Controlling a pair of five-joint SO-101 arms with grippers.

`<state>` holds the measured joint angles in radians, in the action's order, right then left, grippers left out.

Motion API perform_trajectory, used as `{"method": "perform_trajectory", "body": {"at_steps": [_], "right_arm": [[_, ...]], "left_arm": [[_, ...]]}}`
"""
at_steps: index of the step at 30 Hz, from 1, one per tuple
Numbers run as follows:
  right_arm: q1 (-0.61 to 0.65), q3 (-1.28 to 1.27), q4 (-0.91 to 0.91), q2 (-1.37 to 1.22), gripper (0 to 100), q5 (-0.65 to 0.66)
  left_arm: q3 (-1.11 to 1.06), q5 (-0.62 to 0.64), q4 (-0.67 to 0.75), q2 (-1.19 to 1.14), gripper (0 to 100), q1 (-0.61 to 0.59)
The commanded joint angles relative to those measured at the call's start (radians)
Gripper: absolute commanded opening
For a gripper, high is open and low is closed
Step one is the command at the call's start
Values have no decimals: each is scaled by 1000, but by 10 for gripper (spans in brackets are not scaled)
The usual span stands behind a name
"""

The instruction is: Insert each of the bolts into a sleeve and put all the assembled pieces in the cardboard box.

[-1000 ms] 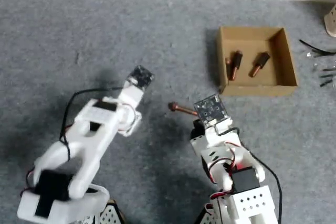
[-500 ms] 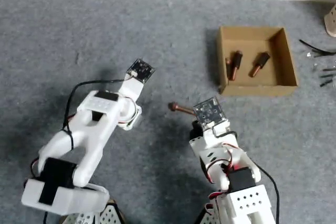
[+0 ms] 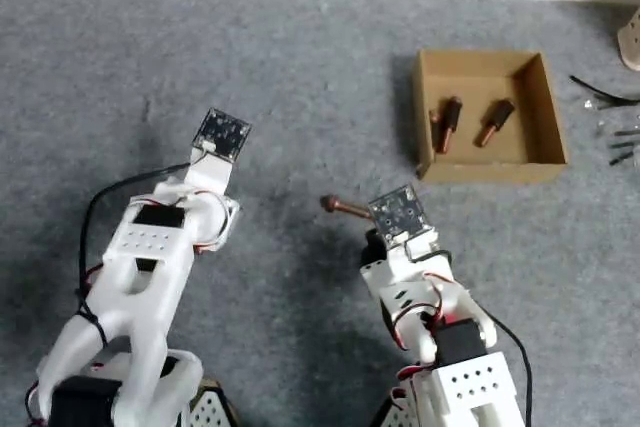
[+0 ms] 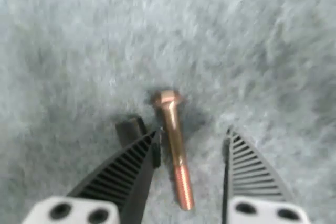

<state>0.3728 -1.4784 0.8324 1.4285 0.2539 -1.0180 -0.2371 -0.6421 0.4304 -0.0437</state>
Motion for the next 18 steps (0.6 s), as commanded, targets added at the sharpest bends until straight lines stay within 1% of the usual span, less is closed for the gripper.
{"method": "perform_trajectory", "body": {"at_steps": [1,3,5,9,15,16,18], "right_arm": [[-10,5,-36,13,4,14],[-10,5,-36,13,4,14],[-10,5,-36,13,4,14],[-10,5,-36,13,4,14],[-10,5,-36,13,4,14],[-12,5,-36,13,4,14],[-13,5,-36,13,4,14]], "left_arm": [[87,44,25,-85,188,-45],[142,64,23,-159,188,-82],[191,64,2,-229,188,-93],[285,61,-84,-344,188,-53],[337,61,-129,-409,188,-51],[337,61,-129,-410,179,-50],[337,61,-135,-410,111,-50]]}}
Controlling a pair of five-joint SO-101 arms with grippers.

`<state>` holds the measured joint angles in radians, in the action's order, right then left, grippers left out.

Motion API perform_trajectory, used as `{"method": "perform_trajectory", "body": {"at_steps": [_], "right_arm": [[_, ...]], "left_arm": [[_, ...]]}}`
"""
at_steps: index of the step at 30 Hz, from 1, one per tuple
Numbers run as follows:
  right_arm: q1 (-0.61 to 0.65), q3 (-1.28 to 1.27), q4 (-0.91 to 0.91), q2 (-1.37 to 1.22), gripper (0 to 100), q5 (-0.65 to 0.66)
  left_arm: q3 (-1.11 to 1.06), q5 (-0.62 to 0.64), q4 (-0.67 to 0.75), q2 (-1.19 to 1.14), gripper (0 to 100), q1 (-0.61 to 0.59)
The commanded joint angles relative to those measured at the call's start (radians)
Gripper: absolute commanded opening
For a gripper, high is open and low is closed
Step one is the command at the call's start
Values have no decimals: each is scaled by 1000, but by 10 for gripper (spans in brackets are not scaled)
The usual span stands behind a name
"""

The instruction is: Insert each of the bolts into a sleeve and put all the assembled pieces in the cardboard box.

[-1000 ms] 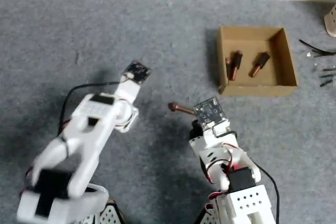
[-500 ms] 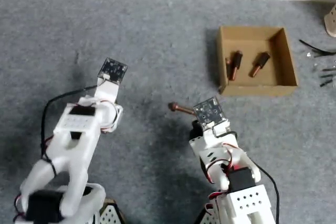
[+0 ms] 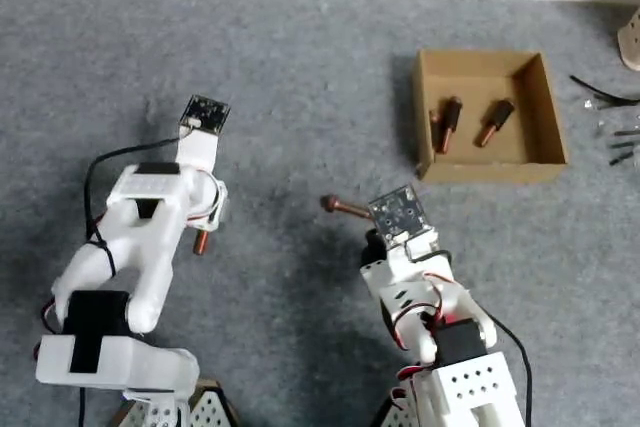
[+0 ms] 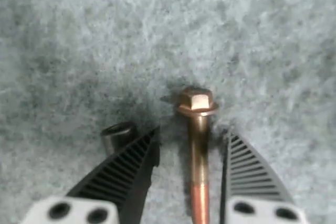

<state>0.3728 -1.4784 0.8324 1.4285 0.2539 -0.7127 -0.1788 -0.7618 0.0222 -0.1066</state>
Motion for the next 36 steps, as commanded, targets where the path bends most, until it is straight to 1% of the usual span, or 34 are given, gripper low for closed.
{"method": "perform_trajectory", "body": {"at_steps": [1,2,4,5,7,9,11,15,17,19,25,27,30,33,35,36], "right_arm": [[-13,5,-36,13,4,14],[-13,5,-36,13,4,14],[-15,5,-36,13,4,14],[-15,5,-36,13,4,15],[-15,5,-36,13,4,15],[-15,4,-36,13,4,15],[-15,-8,-39,13,4,15],[-19,-65,-127,13,4,15],[-38,-81,-145,13,4,32],[-59,-84,-160,15,4,49],[-130,-88,-206,15,4,43],[-131,-88,-206,15,4,43],[-130,-90,-206,15,4,43],[-130,-90,-206,15,4,43],[-130,-90,-206,15,4,43],[-128,-90,-206,15,4,43]], "left_arm": [[28,3,-15,1,56,13],[25,3,-15,1,0,13],[22,2,-18,4,24,15],[22,2,-28,8,6,15],[10,2,-46,35,9,19],[-38,0,-44,108,7,47],[-128,0,-40,232,7,62],[-366,0,83,562,7,85],[-460,0,97,736,7,97],[-536,0,94,898,7,107],[-705,2,89,1323,6,107],[-745,2,52,1445,6,107],[-782,2,-17,1609,6,111],[-831,5,-48,1768,6,108],[-854,6,-46,1831,6,107],[-857,6,-44,1824,6,111]]}}
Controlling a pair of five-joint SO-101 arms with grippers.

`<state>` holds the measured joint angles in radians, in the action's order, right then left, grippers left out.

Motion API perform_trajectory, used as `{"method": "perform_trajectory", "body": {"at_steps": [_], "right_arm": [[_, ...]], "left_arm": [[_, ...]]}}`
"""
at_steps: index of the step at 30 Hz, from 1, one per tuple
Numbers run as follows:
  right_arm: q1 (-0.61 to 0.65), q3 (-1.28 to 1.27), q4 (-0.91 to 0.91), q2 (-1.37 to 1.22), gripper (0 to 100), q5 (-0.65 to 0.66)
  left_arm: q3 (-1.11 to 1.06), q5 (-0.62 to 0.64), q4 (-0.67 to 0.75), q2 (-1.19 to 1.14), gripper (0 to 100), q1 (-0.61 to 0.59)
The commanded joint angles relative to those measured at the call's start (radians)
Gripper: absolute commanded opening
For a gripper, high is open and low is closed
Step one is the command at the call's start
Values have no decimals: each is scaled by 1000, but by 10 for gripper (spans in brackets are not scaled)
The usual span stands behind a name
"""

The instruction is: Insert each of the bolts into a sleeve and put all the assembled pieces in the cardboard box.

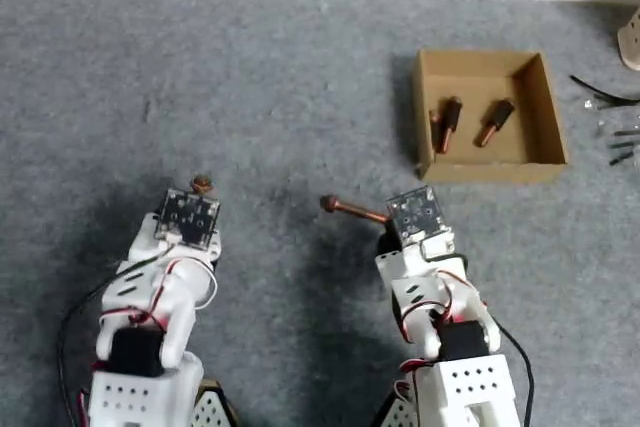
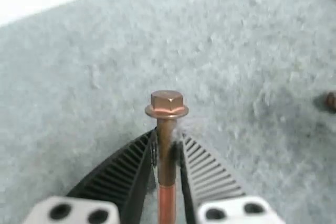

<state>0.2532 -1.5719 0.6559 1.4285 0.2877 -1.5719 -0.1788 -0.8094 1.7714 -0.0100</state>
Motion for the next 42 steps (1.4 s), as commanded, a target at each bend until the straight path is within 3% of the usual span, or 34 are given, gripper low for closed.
{"method": "perform_trajectory", "body": {"at_steps": [1,12,19,25,30,33,35,38,42], "right_arm": [[-8,4,-30,15,4,9],[2,-16,-24,74,4,8],[2,-128,85,417,4,8],[2,-120,107,386,4,8],[48,-76,104,386,4,5],[113,-25,21,386,4,-78],[137,-8,-65,386,4,-135],[162,-8,-219,386,4,-180],[219,-8,-274,386,4,-184]], "left_arm": [[4,6,9,59,6,15],[-124,6,310,47,7,41],[-125,6,327,45,7,199],[-125,3,353,47,6,277],[-125,6,726,47,5,259],[-124,9,979,45,5,271],[-122,52,1089,45,5,300],[-111,210,1129,45,5,303],[-62,499,1003,44,6,311]]}}
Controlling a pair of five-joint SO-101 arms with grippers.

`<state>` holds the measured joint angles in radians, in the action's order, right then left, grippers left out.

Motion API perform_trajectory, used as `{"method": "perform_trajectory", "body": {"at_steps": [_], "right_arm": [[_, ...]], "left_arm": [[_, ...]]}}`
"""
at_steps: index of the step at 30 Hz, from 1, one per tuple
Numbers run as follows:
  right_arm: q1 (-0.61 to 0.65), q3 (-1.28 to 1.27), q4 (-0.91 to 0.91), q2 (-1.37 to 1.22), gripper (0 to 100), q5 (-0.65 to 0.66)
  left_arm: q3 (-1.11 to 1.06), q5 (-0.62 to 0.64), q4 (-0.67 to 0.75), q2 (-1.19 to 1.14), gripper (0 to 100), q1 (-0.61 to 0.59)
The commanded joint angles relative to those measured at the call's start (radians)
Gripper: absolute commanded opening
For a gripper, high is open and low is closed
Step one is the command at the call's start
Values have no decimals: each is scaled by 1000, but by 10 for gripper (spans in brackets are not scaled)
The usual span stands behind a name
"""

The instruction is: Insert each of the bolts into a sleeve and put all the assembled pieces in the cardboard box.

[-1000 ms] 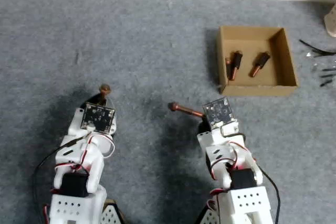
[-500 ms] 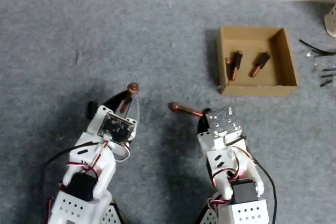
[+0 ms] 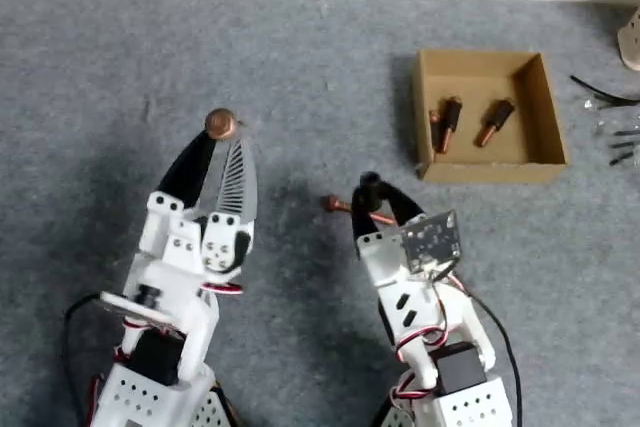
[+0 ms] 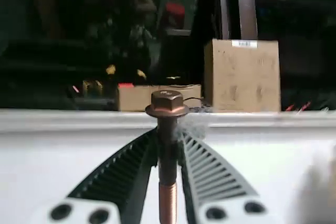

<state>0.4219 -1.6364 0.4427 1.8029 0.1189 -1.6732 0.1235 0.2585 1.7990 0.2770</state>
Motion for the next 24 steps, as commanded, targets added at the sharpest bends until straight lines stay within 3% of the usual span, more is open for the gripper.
{"method": "perform_trajectory", "body": {"at_steps": [1,4,6,14,24], "right_arm": [[67,56,-61,12,4,-14],[120,53,-61,10,4,-11],[133,21,-47,10,4,49],[209,-47,-35,10,4,275],[213,-90,-33,10,4,287]], "left_arm": [[58,270,-126,16,6,25],[96,450,-270,16,6,25],[96,503,-302,16,6,27],[-2,506,-305,18,6,76],[-13,500,-305,18,7,203]]}}
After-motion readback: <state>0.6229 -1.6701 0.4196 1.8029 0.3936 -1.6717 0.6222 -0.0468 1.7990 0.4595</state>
